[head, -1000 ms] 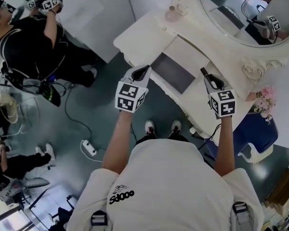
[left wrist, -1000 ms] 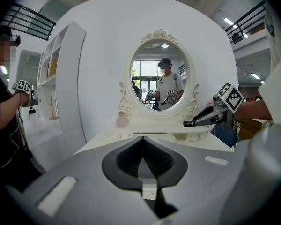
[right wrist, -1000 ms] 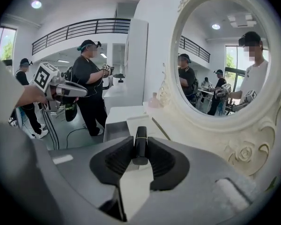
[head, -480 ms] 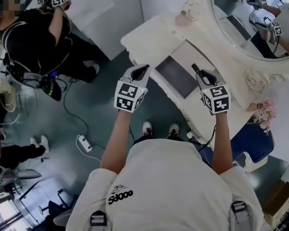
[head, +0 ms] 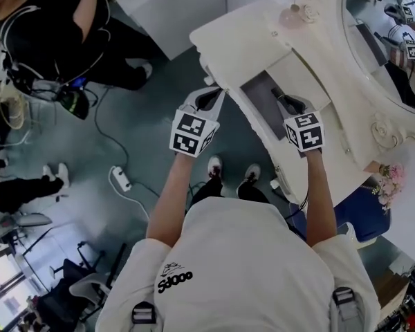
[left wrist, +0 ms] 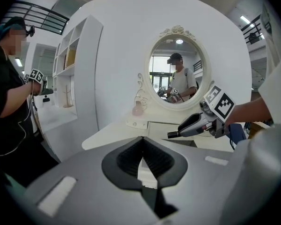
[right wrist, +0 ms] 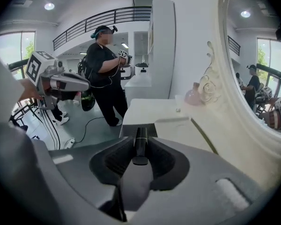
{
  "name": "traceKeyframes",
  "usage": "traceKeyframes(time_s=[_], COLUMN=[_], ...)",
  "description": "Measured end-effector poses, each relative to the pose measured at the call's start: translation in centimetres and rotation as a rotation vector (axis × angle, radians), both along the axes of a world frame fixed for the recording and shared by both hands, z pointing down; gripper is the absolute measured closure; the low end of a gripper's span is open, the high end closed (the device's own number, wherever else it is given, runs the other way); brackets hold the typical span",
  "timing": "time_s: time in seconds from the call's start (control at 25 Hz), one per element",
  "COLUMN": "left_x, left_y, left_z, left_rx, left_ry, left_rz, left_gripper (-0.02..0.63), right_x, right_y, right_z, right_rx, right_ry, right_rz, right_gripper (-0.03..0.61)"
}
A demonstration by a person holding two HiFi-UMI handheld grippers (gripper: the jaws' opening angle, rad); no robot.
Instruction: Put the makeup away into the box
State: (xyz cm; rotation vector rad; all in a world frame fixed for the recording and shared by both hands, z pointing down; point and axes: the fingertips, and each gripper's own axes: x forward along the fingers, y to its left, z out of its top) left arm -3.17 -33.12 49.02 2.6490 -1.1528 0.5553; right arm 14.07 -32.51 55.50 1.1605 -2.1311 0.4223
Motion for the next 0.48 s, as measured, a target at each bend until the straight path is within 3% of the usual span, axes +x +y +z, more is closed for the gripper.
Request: traceKeyframes(time_s=[0.48], left_x=[-2.6], left_y=[-0.7], left_z=[4.1], left_rx=[-0.096], left_ry=[-0.016], left_rz=[-0.036], left_gripper=[0.594], right_x=[-2.5], right_y=[-2.4], right_z=[9.8], right_rx=[-0.249], right_ry=[0.059], right_rz=[-0.033], right_gripper=[0.482])
